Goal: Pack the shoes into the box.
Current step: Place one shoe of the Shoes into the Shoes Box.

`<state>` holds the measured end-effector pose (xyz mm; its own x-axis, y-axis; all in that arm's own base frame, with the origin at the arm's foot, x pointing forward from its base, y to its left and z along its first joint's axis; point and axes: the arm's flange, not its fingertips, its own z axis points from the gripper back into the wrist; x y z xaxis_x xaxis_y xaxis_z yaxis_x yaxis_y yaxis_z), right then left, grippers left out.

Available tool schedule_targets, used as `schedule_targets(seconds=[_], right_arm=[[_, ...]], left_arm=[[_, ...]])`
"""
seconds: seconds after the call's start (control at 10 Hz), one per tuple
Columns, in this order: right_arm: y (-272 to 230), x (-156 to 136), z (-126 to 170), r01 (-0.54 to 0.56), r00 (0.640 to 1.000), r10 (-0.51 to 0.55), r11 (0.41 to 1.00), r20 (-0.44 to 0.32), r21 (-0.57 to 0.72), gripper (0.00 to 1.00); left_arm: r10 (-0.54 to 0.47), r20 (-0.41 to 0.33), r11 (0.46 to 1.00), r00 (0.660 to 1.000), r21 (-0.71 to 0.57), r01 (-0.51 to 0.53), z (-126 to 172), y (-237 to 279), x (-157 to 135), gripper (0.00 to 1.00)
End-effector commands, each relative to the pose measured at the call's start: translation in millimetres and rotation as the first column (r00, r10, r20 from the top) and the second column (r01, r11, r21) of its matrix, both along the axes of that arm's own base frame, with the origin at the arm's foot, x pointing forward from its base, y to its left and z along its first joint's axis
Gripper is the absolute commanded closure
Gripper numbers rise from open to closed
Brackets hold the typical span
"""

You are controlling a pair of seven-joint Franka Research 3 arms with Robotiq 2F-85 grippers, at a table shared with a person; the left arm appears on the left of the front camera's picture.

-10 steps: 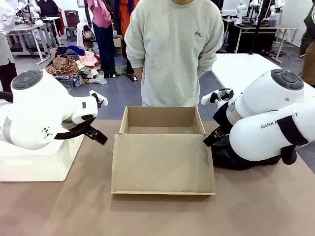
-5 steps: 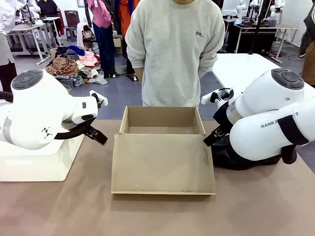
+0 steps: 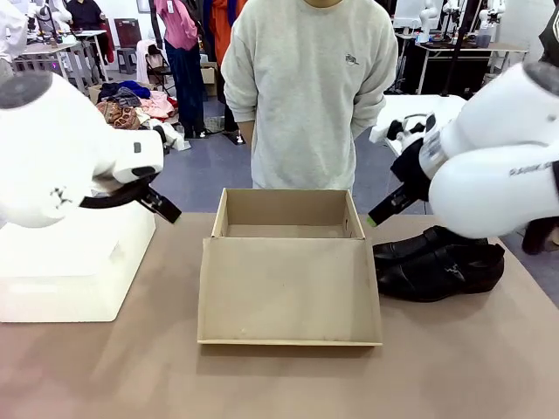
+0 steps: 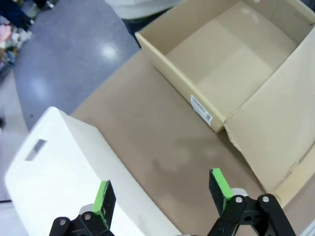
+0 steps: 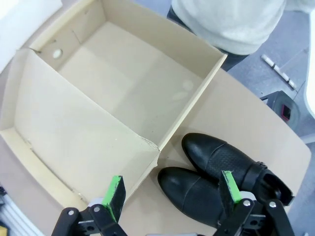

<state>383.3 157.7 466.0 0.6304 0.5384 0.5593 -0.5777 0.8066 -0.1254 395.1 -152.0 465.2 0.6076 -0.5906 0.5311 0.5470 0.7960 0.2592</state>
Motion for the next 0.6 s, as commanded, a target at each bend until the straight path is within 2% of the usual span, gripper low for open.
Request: schedule_targets(seconds=[0.0,0.3,0.5], right_arm=[[-10.0,-5.0,26.4,-0.063,0.998,0.063,0.998,0.008,0.008,0.00],[-18.1,-11.8,46.5,-0.093,0.995,0.093,0.995,0.026,0.024,0.00],[-32.0,-15.8,55.9,-0.188,0.982,0.185,0.978,0.042,0.091,0.00]], left_arm=[[-0.008,0.038,0.999,0.999,0.040,0.007,30.9,-4.5,-11.6,0.00],[-0.024,0.072,0.999,0.997,0.029,0.022,53.0,0.9,-17.1,0.00],[-0.173,0.104,0.984,0.979,-0.014,0.176,61.1,12.4,-19.7,0.00]])
